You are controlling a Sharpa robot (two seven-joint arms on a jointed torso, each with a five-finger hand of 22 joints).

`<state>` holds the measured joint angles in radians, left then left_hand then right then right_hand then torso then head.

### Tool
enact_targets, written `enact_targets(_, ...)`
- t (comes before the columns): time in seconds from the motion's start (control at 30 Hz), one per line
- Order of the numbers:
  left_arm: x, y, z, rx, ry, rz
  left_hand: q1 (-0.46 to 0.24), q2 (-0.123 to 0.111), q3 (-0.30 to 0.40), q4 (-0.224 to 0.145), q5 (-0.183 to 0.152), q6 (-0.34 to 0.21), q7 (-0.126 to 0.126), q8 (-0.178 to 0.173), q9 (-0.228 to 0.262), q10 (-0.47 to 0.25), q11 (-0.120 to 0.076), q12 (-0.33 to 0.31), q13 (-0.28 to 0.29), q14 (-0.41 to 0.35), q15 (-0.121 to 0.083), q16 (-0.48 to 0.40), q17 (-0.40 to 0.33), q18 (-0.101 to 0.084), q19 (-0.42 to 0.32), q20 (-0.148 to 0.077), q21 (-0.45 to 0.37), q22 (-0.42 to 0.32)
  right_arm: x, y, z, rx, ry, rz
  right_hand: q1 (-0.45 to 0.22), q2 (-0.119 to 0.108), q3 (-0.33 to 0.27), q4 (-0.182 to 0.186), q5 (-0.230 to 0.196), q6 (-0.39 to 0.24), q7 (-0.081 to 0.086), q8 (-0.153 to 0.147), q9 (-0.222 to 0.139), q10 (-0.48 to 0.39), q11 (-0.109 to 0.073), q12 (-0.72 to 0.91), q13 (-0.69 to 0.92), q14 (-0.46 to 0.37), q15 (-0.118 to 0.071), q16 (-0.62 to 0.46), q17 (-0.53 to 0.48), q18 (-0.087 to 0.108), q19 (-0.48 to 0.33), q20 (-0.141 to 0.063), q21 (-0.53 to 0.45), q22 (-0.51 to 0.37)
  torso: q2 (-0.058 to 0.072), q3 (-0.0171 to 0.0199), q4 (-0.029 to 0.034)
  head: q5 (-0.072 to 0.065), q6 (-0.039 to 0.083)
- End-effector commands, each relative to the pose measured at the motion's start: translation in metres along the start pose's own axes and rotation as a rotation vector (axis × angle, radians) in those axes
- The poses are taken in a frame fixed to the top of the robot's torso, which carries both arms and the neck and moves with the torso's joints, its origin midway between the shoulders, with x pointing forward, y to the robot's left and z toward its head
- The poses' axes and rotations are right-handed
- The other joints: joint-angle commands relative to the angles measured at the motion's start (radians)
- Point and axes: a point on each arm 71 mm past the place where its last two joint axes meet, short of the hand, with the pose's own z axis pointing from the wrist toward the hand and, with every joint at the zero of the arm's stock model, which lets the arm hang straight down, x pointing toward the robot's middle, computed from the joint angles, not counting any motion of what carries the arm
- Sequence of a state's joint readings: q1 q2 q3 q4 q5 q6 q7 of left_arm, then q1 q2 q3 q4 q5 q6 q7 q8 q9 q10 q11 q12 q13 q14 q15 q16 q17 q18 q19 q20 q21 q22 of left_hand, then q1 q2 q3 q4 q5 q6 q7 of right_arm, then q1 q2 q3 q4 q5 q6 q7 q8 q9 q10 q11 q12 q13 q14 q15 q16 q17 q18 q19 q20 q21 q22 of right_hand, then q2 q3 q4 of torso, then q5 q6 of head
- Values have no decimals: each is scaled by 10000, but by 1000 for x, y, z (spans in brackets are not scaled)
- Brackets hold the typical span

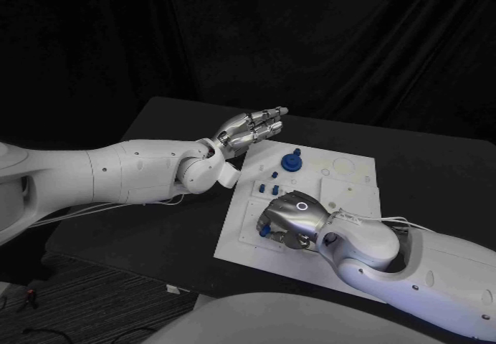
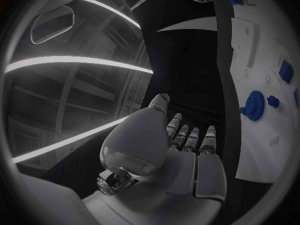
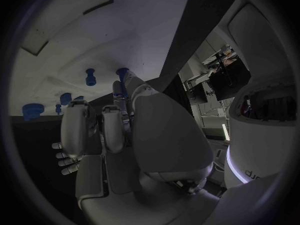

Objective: Assemble the parts on the task board

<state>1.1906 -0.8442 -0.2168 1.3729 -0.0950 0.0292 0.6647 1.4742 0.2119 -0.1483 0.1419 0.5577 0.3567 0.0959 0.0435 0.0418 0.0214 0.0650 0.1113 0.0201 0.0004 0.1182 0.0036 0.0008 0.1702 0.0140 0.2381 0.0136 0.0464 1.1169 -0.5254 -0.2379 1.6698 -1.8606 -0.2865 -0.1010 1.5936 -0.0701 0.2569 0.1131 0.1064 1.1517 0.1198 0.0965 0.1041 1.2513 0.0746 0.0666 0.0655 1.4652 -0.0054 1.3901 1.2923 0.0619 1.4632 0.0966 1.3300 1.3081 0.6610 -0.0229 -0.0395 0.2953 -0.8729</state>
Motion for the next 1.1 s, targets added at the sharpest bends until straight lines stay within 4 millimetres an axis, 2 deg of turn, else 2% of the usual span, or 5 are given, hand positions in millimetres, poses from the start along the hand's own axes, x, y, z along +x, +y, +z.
enact_targets(0.03,2,0,1,109,115,-99,-8,83,12,-72,32,102,36,48,24,1,77,54,12,-4,89,-36,-8,95,-9,77,-17,15,2,1,1,111,104,-64,102,42,37,2,-22,26,30,-3,9,207,-147,12,16,330,-90,-54,-11,-72,-19,-39,-55,1914,1,2,6,11,3)
enact_targets(0.43,2,1,2,84,133,-112,-9,90,27,-83,36,131,62,55,26,8,107,82,15,-4,126,-36,-8,98,7,114,-6,54,6,-2,-1,293,468,-91,-510,-501,94,287,37,-1459,214,-354,-311,-1379,301,-30,-8,73,288,-256,-377,50,-413,254,-693,1726,-14,7,-13,27,3)
enact_targets(0.63,2,3,2,59,138,-126,-9,92,30,-85,36,122,65,54,25,8,110,82,15,-4,134,-36,-8,99,10,121,-4,60,4,-1,-2,229,203,-47,-1008,-683,-466,273,-57,-3400,-573,-329,-382,-3182,524,55,24,-116,317,-249,-540,125,-618,344,-954,1649,-3,13,-8,22,3)
enact_targets(0.8,1,3,1,34,119,-122,-9,92,32,-87,36,119,66,53,24,8,112,86,15,-4,140,-36,-8,99,12,127,-2,64,-1,-3,-6,415,-538,65,-903,-1031,-1355,1093,-106,-6817,-1036,-512,-578,-4545,712,272,16,-380,416,-356,-899,200,-898,420,-1379,1533,-4,10,-18,19,3)
enact_targets(1.1,-1,4,0,18,62,-100,-12,92,33,-88,33,122,68,52,24,9,117,91,16,-4,147,-36,-8,100,13,135,-2,64,-34,-17,-37,1027,-2584,981,-1698,-1423,-1854,1843,-246,-6610,-956,-463,-534,-4930,748,746,35,-486,464,-339,-1087,243,-1017,479,-1568,1481,-34,7,-32,-72,3)
